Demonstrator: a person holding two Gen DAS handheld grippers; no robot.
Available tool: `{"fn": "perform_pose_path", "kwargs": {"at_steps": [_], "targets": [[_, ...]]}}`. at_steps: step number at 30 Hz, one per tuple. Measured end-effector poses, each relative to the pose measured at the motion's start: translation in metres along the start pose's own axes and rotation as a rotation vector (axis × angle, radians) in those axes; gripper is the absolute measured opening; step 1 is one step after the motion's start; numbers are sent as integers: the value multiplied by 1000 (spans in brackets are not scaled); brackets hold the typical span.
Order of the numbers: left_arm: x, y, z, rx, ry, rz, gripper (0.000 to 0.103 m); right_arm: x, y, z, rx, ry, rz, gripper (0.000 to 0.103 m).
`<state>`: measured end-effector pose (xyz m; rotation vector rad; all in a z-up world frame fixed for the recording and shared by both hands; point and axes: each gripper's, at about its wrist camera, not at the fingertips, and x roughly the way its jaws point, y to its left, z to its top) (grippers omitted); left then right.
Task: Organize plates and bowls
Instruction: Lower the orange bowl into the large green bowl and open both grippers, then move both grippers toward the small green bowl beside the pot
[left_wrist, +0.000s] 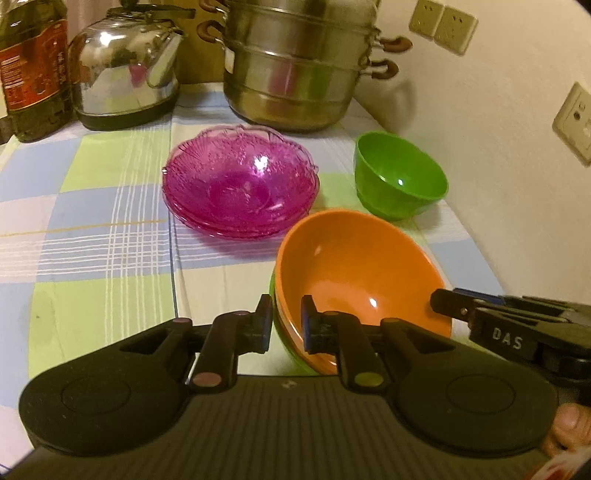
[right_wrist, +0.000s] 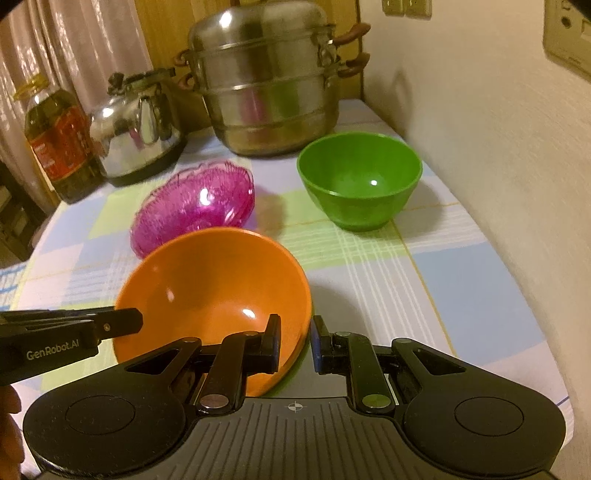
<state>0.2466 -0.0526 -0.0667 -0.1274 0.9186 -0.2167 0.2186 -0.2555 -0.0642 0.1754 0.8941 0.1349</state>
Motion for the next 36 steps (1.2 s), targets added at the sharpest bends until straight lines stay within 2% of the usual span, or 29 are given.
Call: {"fn": "perform_pose_path", "kwargs": {"at_steps": [7,14,17,24,28,33,36], "targets": [[-29,6,-6,-51,-54,-10,14,-28,-7,-3,68,-36,18,18],[-55,1,-23,-60,-55,-24,14,-52,-11,-19,113,-27,10,21],[-63,-7,-33,-44,-47,-22,15,-61,-11,-27,114,-23,4,27],[-77,-23,-55,-36,-55,11,32,-81,-8,-42,98,-21,-1,44],[-84,-29,-61,-31,-62,29,44,-90,-9,-47,94,-29,-8,46],[-90,-34,-64,-27,-69,32,51,-98,-13,-50,102,-34,-19,47],[-92,-37,-65,-22,-72,29,51,-100,-14,-51,108,-36,-21,47]]}}
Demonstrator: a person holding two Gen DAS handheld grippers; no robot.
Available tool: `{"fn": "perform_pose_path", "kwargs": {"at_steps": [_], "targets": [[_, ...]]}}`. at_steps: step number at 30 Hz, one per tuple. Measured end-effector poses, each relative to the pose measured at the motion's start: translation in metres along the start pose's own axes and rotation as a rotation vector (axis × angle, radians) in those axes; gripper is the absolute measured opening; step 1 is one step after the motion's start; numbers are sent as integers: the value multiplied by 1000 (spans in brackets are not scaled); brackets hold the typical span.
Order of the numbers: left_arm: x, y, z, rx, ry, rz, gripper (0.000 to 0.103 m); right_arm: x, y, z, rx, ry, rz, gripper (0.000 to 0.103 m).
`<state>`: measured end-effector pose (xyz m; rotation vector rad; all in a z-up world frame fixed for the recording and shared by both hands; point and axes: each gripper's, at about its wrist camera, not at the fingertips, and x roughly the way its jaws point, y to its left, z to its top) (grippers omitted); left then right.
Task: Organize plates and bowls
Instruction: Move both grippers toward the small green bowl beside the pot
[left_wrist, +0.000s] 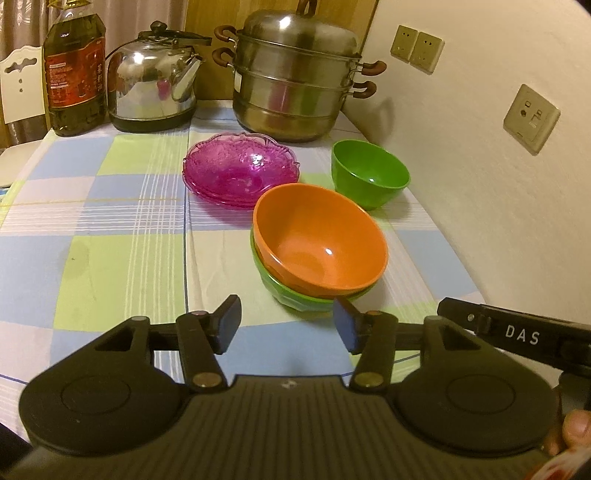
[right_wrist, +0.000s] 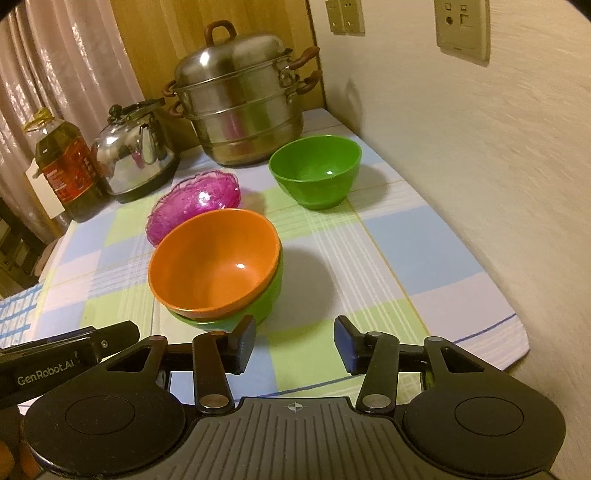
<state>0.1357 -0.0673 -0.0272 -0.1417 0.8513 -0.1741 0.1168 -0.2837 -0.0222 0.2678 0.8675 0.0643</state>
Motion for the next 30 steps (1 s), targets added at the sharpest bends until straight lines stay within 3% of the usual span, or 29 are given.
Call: {"fn": "perform_pose_path", "kwargs": {"at_steps": [20,30], "targets": [[0,-14,8,21,-12,-49,51,-4,-22,4,51,-19,-32,47],[16,-36,38,86,-21,-91,51,-2,-38,15,91,-38,-40,47]]}}
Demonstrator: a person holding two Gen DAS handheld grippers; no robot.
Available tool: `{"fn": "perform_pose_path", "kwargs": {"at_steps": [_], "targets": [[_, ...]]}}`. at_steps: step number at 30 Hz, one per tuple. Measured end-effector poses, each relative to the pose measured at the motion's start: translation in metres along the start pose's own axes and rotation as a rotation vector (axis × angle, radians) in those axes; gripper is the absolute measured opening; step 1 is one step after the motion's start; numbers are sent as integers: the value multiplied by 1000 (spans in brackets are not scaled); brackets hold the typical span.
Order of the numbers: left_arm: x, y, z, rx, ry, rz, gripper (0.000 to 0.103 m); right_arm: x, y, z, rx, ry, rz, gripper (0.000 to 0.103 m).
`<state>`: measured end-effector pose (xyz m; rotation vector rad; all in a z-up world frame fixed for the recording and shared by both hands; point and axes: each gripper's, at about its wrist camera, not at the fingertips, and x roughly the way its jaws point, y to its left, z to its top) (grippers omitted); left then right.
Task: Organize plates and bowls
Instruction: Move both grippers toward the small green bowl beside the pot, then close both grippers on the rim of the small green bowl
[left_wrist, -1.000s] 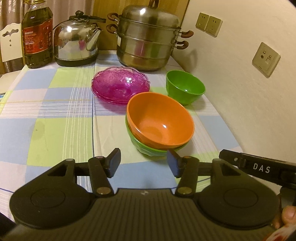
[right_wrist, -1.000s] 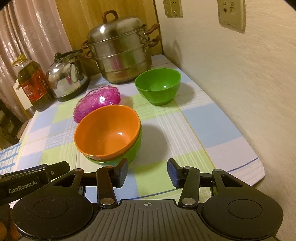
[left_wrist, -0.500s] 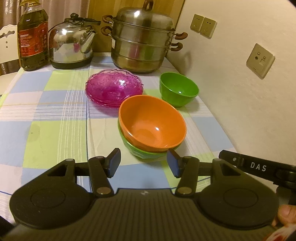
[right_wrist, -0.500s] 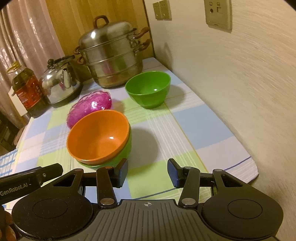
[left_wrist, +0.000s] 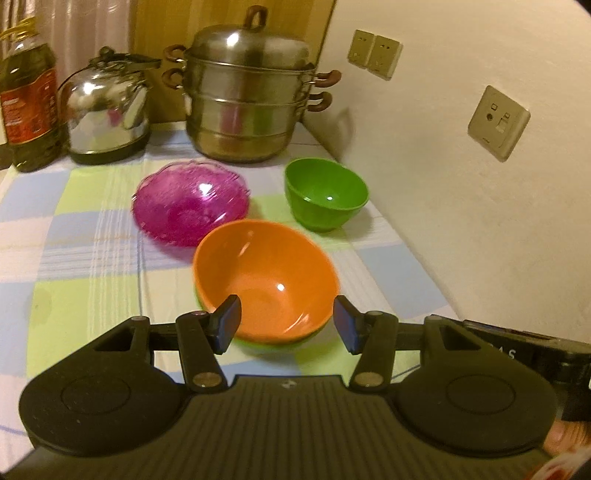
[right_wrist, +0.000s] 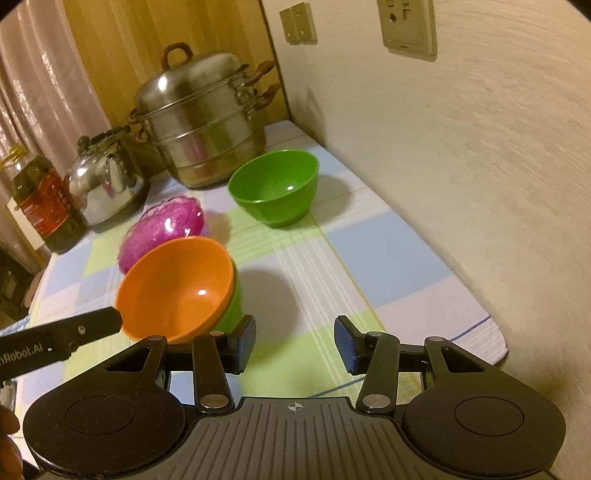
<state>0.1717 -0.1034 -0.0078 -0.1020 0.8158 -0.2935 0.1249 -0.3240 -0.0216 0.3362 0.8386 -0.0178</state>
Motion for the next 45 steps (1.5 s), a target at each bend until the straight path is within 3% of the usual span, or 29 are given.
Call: {"fn": "perform_pose_path", "kwargs": {"at_steps": [13,29,37,45], "targets": [[60,-9,73,46,19,-76,51,28,-19,54,32,-30,1,47],[189,1,144,57,130,-109,46,124,-28,135,27,-4,18,47],[242,8,153,54,192,-88,35,180,-36,158,78,51,32,47],[270,14,155,39,225,-96,21,221,-38,169,97,99,39,47]]}}
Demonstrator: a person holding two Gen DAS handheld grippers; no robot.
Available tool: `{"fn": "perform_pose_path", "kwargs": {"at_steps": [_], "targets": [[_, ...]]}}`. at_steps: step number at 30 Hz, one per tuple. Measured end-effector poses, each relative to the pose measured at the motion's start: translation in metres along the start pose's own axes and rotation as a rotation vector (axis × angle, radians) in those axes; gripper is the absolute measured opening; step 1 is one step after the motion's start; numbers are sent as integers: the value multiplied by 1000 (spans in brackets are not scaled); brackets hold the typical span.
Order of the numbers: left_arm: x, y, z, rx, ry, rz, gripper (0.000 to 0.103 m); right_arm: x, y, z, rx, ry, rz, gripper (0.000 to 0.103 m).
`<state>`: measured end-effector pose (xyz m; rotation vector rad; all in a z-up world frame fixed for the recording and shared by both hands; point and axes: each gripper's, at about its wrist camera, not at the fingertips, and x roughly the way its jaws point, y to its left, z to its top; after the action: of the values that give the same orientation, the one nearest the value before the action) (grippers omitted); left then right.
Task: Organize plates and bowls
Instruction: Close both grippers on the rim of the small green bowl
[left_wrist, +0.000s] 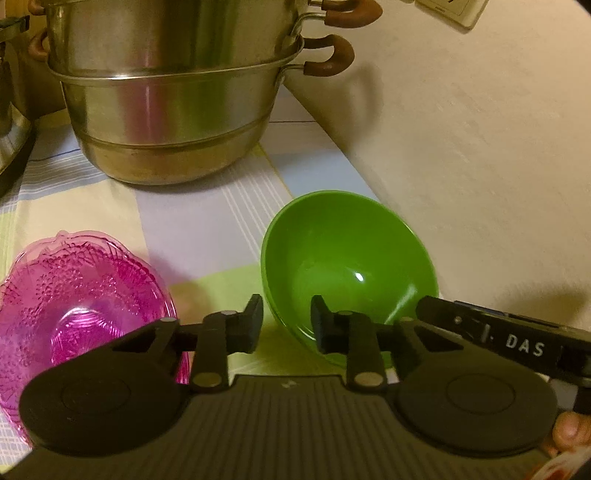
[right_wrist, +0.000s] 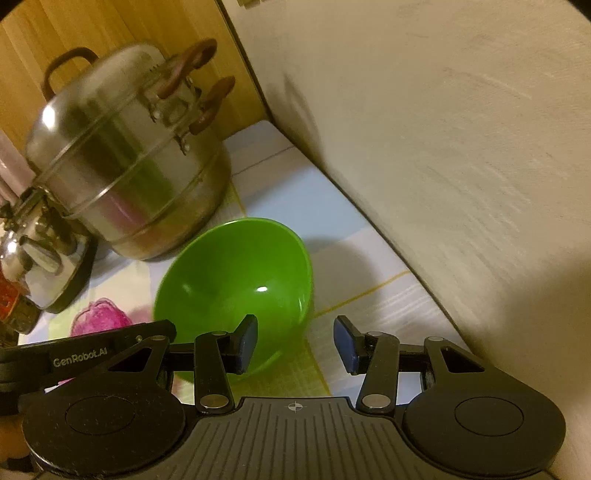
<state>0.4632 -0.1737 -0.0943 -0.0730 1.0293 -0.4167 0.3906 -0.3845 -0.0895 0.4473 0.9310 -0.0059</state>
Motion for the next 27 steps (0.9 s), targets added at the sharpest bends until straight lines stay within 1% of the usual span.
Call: {"fn": "perform_pose_path", "kwargs": {"at_steps": [3,5,7,8,9,10,13,17,21,27], "targets": [[3,1,4,5,8,3,18,12,0,4,1,16,2,46],[6,2,6,7,12,7,16,18,1,6,0,26,-6,42],[8,2,7,7,15,9,13,24,1,7,1,36,-7,36],[8,2,7,4,16,9,13,27,0,8,2,43,-9,35],[9,3,8,2,18,7,13,29,0,8,2,48,-11,32],[10,3,8,4,19,9,12,31,0,8,4,52,-11,26],[12,2,9,14,23,18,12,34,1,7,-2,56,-25,18],[13,-3,9,33,28,35,11,33,1,7,-7,57,-33,17],[9,-5,6,36,34,32,10,32,2,6,-3,58,-47,16],[-5,-14,3,45,32,28,10,19,-1,1,0,56,-44,16]]}}
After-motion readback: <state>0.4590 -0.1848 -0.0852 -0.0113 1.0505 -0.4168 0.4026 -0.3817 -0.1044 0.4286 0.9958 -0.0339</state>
